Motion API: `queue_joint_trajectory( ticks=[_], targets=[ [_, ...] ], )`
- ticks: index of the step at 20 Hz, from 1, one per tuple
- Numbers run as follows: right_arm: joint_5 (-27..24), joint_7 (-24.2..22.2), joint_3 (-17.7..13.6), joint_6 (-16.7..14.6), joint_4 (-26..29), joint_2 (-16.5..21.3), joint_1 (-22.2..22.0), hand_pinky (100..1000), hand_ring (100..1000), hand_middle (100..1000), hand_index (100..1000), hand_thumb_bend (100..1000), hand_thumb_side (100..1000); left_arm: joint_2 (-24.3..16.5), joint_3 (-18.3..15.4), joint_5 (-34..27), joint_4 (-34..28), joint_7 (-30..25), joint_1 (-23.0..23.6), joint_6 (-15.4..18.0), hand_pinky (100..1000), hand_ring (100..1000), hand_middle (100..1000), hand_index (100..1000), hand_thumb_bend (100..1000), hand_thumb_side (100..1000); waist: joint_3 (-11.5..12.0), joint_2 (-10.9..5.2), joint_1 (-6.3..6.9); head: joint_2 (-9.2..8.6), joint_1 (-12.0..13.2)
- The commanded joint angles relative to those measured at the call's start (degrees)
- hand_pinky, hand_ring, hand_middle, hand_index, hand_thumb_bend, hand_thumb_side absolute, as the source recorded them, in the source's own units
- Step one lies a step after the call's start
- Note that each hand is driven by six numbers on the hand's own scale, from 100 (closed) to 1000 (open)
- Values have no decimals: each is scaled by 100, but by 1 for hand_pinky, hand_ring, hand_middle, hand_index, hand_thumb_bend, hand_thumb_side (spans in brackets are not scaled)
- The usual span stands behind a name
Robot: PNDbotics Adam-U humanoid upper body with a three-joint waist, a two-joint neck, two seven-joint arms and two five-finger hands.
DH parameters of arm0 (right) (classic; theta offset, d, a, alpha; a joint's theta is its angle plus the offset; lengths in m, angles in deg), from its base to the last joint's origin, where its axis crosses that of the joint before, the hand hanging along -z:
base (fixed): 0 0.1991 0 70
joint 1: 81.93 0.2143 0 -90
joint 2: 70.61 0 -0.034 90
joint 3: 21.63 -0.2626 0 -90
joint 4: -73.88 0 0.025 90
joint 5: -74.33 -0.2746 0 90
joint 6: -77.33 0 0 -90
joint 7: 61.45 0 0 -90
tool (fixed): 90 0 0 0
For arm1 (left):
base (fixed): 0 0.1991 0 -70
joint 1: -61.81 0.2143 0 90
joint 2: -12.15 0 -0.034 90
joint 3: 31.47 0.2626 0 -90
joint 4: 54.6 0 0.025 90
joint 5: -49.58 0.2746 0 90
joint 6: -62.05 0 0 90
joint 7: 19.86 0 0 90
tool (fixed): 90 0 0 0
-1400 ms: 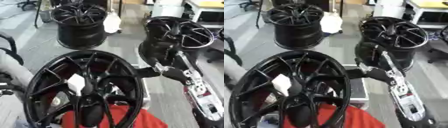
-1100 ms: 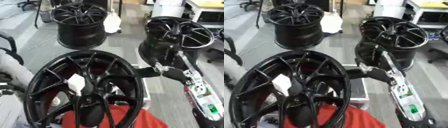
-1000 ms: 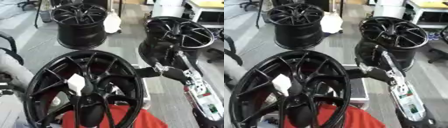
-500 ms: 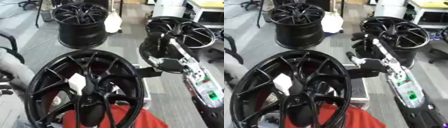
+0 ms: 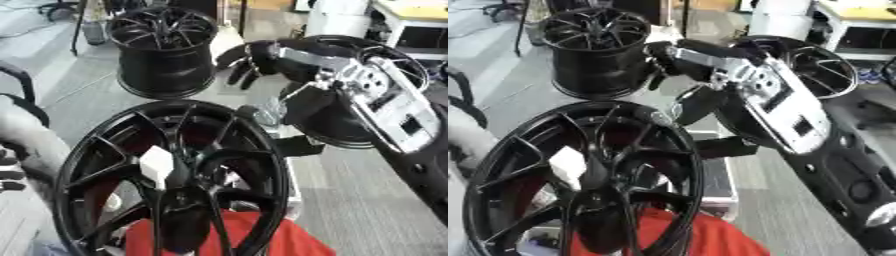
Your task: Pull the pin out of the wheel hub.
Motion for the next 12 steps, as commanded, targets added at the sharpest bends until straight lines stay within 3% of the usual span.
queue_joint_trajectory(
  ticks=[1, 2, 3, 7, 12],
  targets=[
    [208, -735, 300, 57, -63, -78, 477, 774, 854, 899, 932, 226, 100, -121, 28, 23, -106, -25, -33, 18, 584, 622, 666, 797, 100, 822, 8, -61, 23, 21, -2],
    [308, -917, 370, 45, -91, -162, 623, 787, 868, 908, 937, 121, 100, -123, 32, 22, -107, -28, -32, 22, 584, 622, 666, 797, 100, 822, 14, -60, 27, 26, -7],
    [417, -1059, 426, 32, -131, -252, 750, 789, 870, 909, 938, 100, 100, -123, 37, 20, -107, -31, -34, 26, 584, 622, 666, 797, 100, 821, 19, -57, 32, 28, -11],
    [934, -1416, 602, -110, -421, -641, 1084, 816, 896, 926, 948, 100, 100, -120, 64, 11, -107, -59, -54, 43, 584, 622, 666, 797, 100, 820, 58, -33, 46, 10, -40],
    [1710, -1479, 804, -541, -978, -1081, 1253, 851, 928, 936, 953, 100, 100, -117, 81, -11, -113, -82, -81, 59, 584, 622, 666, 798, 100, 819, 104, -4, 62, -34, -19]
  ],
)
